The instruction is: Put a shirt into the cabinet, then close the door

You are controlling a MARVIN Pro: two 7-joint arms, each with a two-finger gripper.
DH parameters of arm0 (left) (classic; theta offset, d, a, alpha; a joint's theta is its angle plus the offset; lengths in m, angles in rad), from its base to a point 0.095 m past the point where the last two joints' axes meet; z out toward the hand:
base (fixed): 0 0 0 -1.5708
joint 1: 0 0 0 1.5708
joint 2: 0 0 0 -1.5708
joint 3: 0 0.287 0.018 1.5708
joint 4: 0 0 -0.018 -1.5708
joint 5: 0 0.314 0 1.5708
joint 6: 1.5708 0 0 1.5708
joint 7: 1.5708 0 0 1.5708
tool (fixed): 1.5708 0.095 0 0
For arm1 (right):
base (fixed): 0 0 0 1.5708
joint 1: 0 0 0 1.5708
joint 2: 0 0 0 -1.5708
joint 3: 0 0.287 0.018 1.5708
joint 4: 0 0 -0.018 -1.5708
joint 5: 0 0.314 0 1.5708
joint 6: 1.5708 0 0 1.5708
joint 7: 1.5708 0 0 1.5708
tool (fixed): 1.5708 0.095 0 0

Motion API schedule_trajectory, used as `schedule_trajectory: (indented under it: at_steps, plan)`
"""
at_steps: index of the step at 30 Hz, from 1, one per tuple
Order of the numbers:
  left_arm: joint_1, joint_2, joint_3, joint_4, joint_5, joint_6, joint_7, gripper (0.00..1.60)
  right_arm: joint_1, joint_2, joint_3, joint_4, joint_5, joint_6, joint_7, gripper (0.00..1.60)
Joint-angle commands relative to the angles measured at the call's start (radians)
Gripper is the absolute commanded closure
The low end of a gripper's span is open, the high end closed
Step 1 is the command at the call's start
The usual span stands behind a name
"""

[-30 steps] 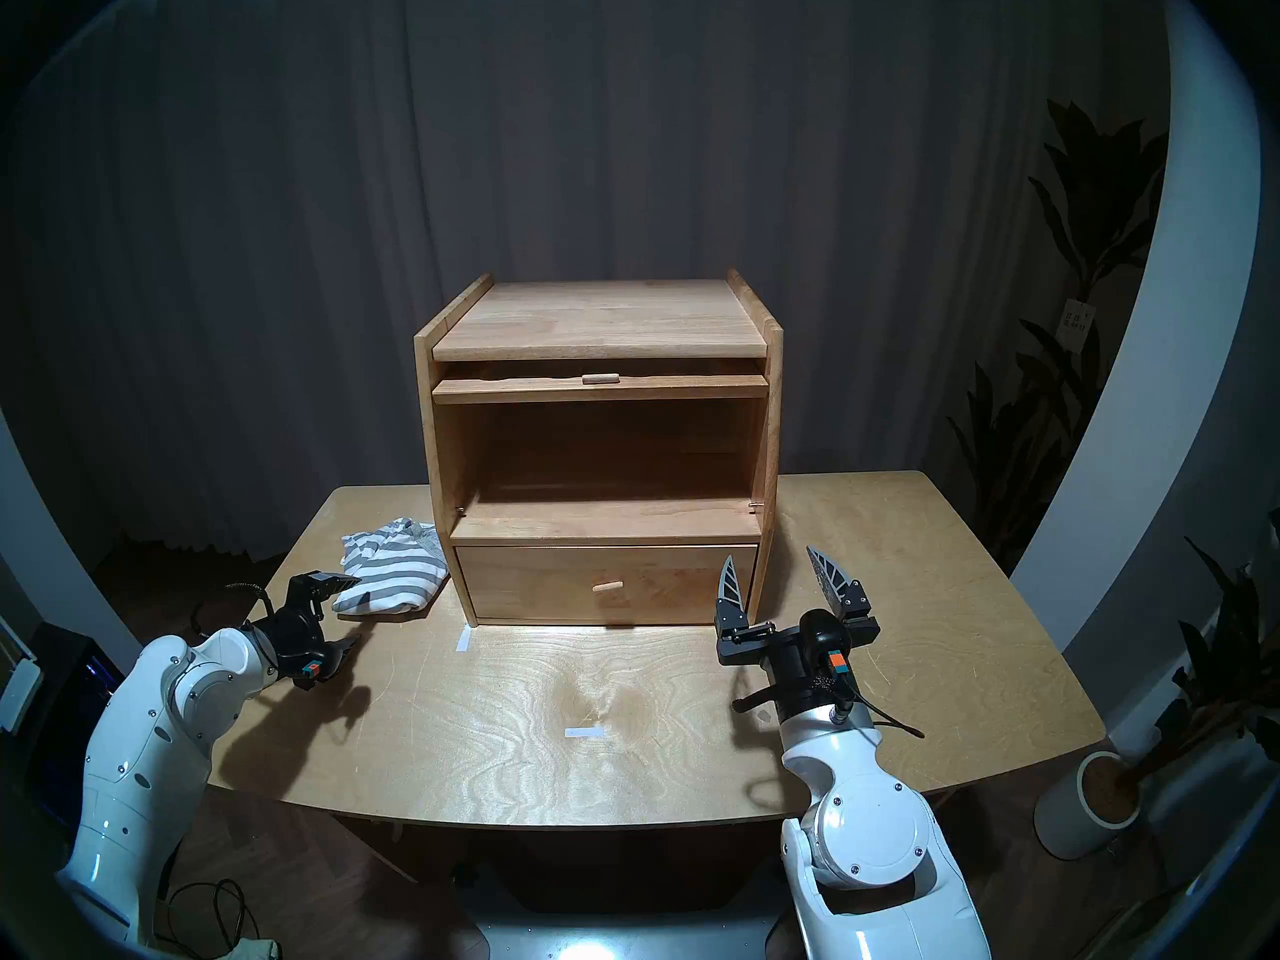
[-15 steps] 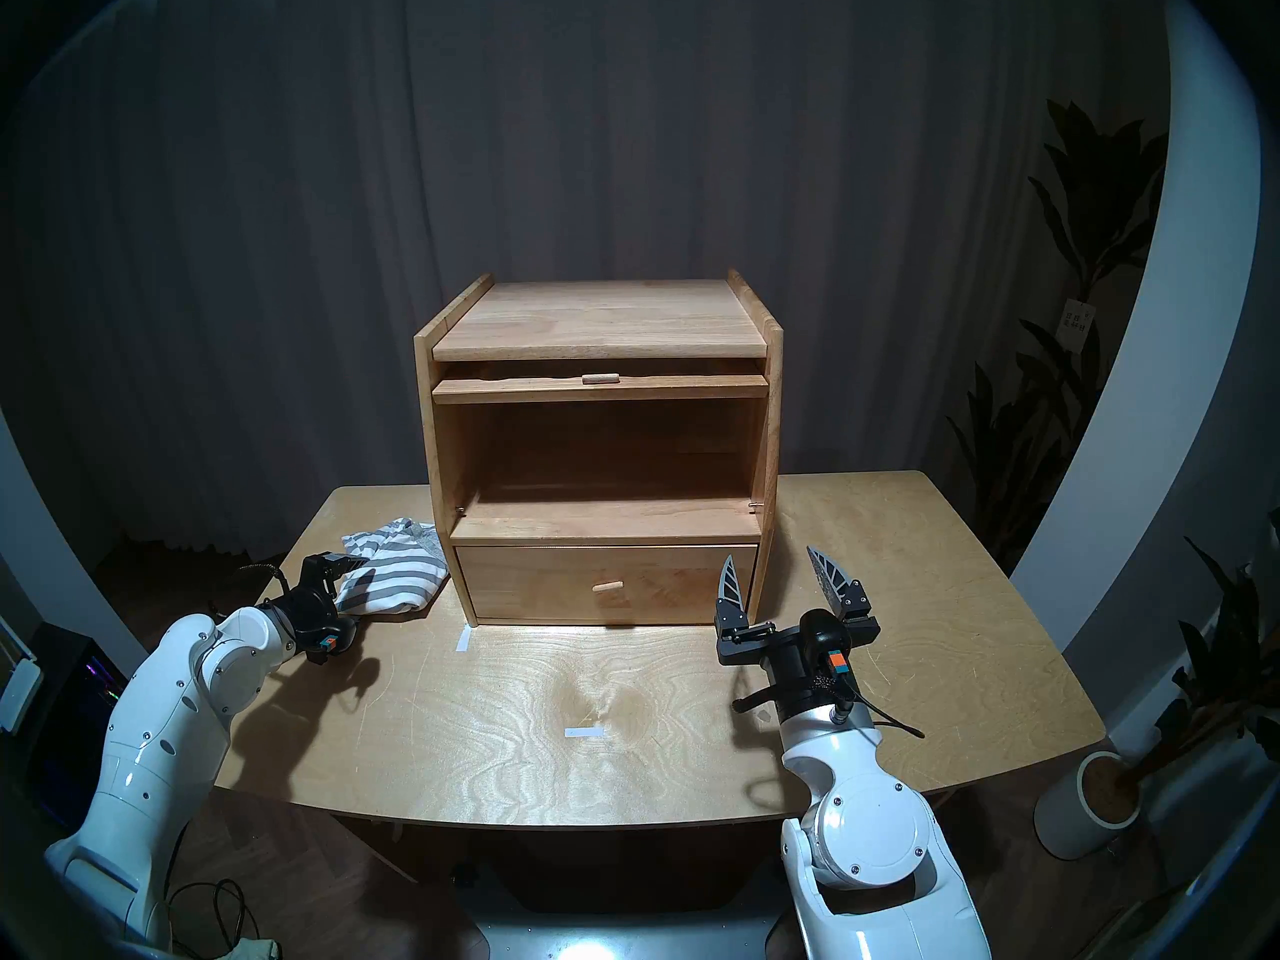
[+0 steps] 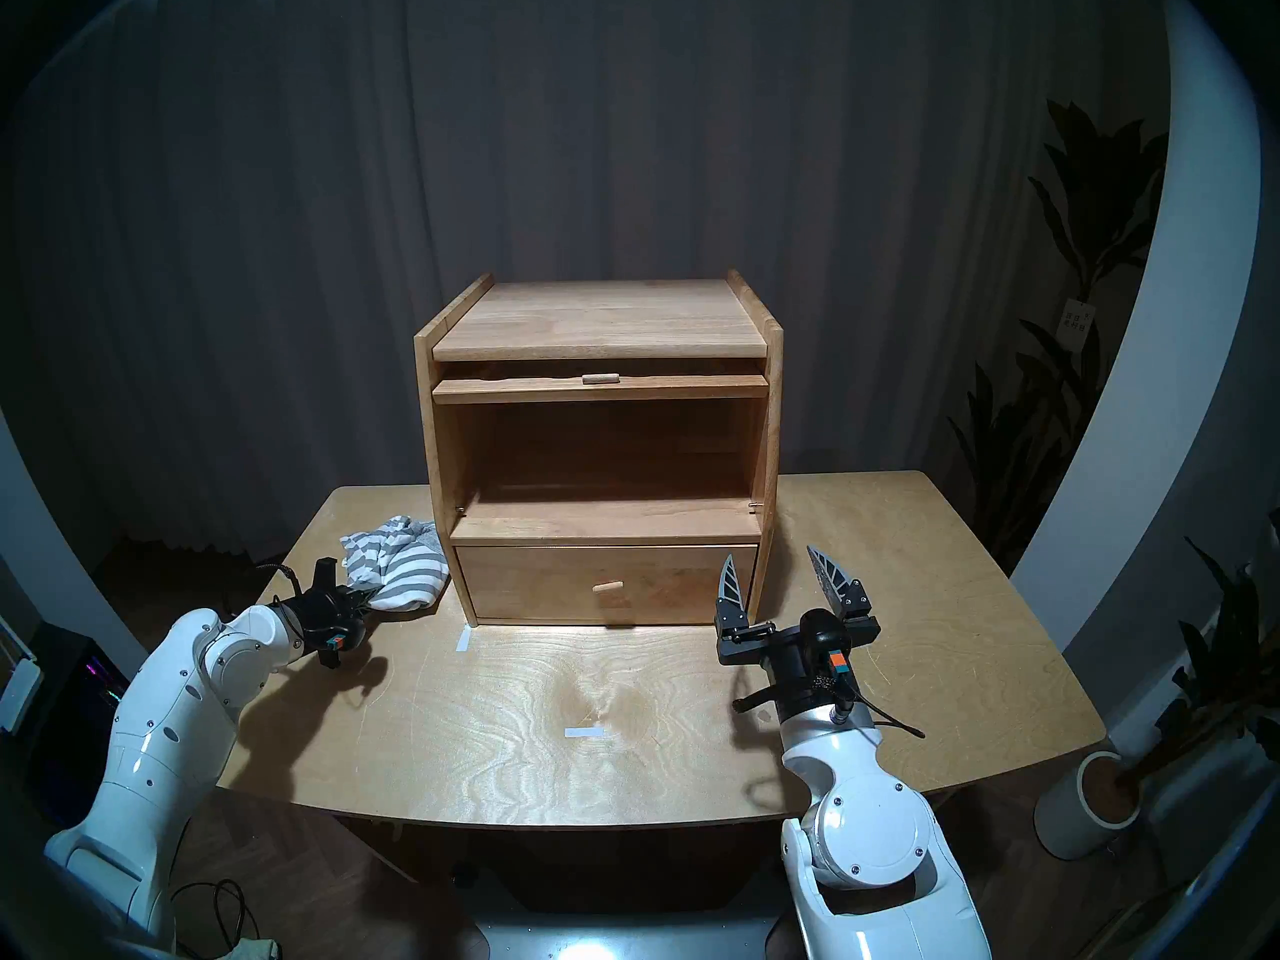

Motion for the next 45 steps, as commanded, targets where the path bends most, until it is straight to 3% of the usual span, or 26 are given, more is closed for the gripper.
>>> schedule_trajectory:
  at_steps: [1,4,8,14,23,35,39,45]
  plan:
    - [0.033,-0.018,-0.008,-0.003,-0.057,-0.080,0.054,1.60,-0.001,0.000,0.001,-0.025,-0.002,-0.003,-0.001,0.00]
    - [0.076,-0.041,-0.064,-0.017,-0.123,-0.139,0.134,1.60,0.000,0.000,0.001,-0.023,-0.001,-0.004,-0.001,0.00]
    - [0.079,-0.111,-0.121,-0.033,-0.232,-0.083,0.165,1.60,0.001,0.000,0.001,-0.022,-0.001,-0.005,-0.001,0.00]
    - [0.117,-0.180,-0.181,-0.103,-0.373,-0.102,0.220,1.60,0.002,0.000,0.001,-0.020,-0.001,-0.005,-0.001,0.00]
    - [0.201,-0.200,-0.244,-0.234,-0.618,-0.122,0.157,1.60,0.004,0.000,0.001,-0.017,-0.001,-0.005,-0.001,0.00]
    - [0.232,-0.197,-0.269,-0.363,-0.836,-0.104,0.062,1.60,0.008,0.000,0.001,-0.009,0.000,-0.005,0.000,0.00]
    - [0.242,-0.180,-0.294,-0.418,-0.929,-0.096,0.017,1.60,0.009,0.000,0.000,-0.006,0.000,-0.005,0.000,0.00]
    - [0.248,-0.140,-0.340,-0.426,-1.028,-0.072,-0.037,1.60,0.011,0.000,0.000,-0.002,0.001,-0.005,0.000,0.00]
